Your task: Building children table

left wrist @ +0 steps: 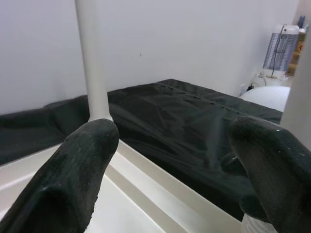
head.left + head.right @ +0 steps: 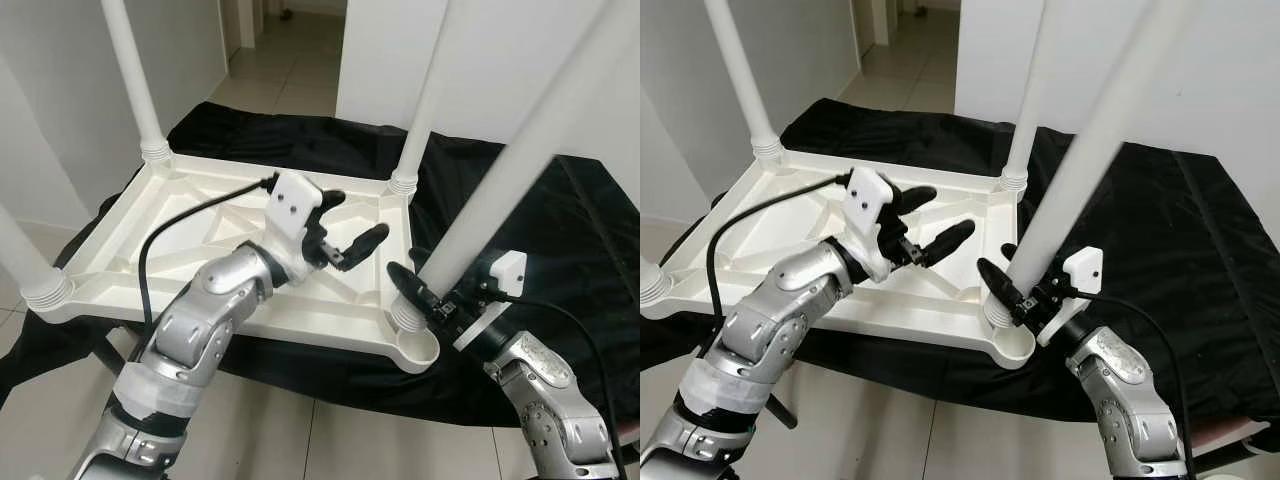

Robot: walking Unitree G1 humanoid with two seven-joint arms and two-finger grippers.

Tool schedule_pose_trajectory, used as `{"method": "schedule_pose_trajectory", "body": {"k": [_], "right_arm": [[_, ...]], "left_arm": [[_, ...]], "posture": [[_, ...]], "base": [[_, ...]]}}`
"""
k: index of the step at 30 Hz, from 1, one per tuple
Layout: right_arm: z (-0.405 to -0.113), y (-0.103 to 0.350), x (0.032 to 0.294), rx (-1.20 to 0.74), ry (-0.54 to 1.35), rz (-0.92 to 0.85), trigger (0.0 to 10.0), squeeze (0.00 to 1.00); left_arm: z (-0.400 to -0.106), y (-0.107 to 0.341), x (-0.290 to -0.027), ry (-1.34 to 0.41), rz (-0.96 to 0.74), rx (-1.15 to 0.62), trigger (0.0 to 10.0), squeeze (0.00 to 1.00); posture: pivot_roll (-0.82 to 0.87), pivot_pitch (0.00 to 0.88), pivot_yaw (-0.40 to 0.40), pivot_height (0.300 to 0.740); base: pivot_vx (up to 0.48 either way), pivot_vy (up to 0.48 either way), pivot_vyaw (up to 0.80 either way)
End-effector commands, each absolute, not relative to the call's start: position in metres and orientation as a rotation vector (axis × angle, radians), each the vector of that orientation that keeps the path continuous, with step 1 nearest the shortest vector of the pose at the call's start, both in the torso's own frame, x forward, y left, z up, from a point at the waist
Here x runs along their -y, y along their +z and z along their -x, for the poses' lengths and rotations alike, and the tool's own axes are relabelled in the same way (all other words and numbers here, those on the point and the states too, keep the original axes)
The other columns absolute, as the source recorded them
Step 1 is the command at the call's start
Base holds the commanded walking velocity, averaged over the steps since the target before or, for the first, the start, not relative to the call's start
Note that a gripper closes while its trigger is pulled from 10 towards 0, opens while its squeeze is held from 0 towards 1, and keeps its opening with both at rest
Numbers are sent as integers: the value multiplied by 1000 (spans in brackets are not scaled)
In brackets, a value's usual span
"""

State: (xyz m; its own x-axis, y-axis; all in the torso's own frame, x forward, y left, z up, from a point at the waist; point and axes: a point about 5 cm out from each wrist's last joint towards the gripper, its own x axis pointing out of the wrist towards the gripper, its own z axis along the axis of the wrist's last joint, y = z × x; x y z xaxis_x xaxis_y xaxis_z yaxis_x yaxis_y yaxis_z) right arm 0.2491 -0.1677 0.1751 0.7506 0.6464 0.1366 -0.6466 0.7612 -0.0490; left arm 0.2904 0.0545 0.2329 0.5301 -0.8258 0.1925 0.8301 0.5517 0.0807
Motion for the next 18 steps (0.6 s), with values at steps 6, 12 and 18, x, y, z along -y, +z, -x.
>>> {"method": "schedule_pose_trajectory", "body": {"k": [6, 12, 18], "right_arm": [[-258, 173, 178, 12, 749, 120, 10000, 0], [-266, 171, 178, -88, 899, 141, 10000, 0], [-279, 176, 176, -85, 915, 143, 10000, 0]], "left_arm": [[-274, 252, -43, -1307, 43, 221, 10000, 0], [-257, 256, -38, -1557, 70, 167, 10000, 0], [-255, 257, -37, -1622, 69, 148, 10000, 0]], "posture": [[-23, 5, -50, 740], [-27, 0, -54, 740], [-26, 0, -54, 740]], "base": [[0, 0, 0], [0, 0, 0], [0, 0, 0]]}}
